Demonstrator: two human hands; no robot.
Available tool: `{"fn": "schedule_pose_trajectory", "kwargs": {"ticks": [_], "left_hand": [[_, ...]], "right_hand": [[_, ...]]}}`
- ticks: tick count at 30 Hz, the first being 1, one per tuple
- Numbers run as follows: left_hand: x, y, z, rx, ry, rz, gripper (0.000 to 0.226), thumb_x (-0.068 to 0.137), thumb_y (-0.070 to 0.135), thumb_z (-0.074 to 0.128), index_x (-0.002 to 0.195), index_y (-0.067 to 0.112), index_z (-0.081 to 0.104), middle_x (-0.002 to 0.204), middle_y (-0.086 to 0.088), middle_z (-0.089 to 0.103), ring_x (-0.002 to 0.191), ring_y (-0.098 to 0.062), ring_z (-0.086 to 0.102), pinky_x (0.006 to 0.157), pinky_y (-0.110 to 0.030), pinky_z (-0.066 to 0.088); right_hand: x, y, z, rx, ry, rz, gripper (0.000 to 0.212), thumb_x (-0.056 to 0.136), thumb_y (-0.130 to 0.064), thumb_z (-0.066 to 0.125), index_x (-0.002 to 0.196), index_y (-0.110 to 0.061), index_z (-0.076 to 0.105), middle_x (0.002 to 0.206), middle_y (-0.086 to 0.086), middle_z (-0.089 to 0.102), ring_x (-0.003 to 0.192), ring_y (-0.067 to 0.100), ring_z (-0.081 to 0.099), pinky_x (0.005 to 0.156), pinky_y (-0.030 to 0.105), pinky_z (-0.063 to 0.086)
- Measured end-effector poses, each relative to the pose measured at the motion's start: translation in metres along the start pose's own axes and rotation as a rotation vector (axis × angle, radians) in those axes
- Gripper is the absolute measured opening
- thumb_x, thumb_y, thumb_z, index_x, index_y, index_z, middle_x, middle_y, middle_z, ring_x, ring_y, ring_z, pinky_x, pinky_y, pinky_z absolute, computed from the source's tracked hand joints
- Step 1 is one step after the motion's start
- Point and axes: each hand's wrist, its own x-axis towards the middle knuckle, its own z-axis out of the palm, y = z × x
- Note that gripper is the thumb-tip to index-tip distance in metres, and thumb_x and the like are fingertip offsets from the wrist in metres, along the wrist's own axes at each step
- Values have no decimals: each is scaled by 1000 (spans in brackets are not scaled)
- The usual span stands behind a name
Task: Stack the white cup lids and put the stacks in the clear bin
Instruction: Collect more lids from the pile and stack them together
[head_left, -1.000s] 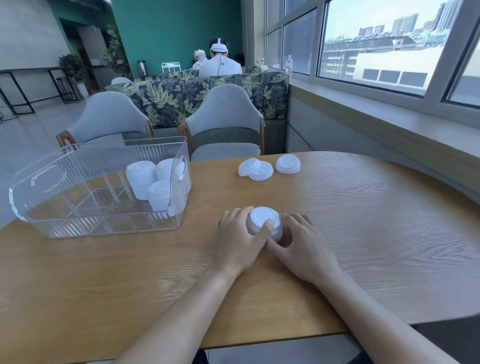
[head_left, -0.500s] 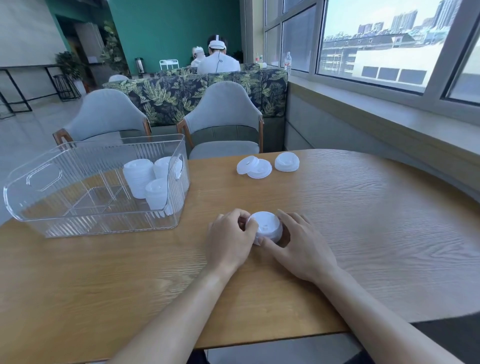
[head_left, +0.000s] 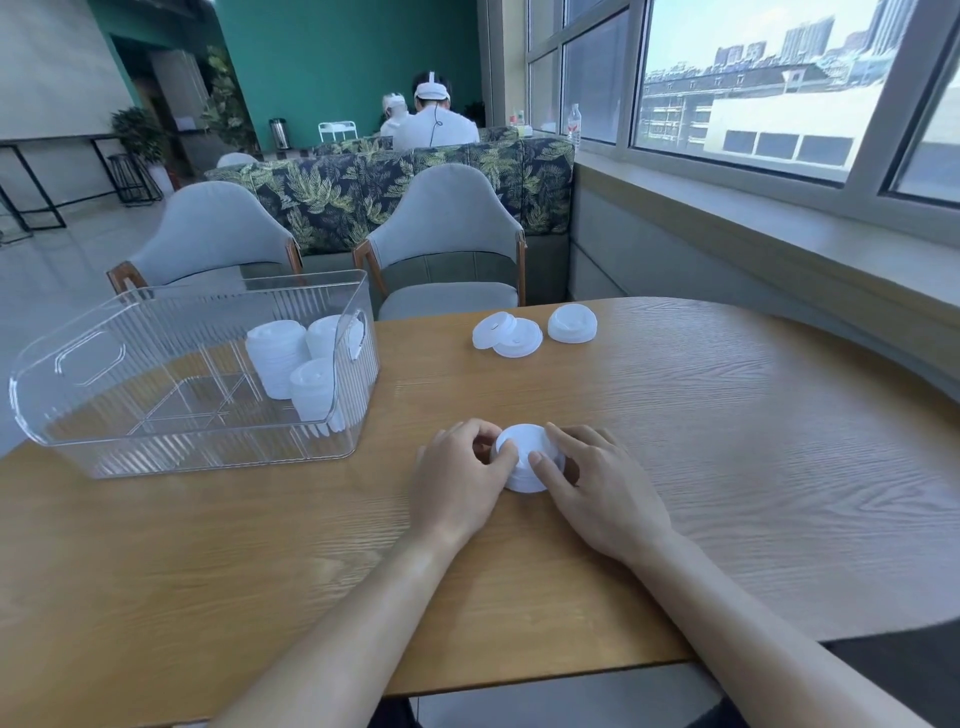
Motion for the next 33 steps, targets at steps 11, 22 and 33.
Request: {"fn": "schedule_pose_trajectory", "kwargs": {"ticks": [11,22,33], "left_hand": [[2,-3,0,27,-8,29,35,79,60,55,89,32,74,85,21,71,91,-7,65,91,-42,52],[-4,-3,-1,49,-42,46,30,98,49,56,116,30,70,107,18,71,108,-6,60,106,-40,43],[-8,-4,-3,146,-254,182,78,81,53,78,149,30,46,143,17,53,132,-8,45,112,-31,35]], "right_hand": [[2,2,2,-76,-19,-4,60,100,-57,39,149,-23,48,136,-12,56,132,10,40,110,29,33],[-3,-2,-1,-60,-45,-10,58,103,-53,33,151,-21,43,145,-9,52,137,11,37,113,30,30],[0,5,2,41,17,0,22,102,-30,40,107,-24,60,106,-13,65,110,16,51,93,36,42]]}}
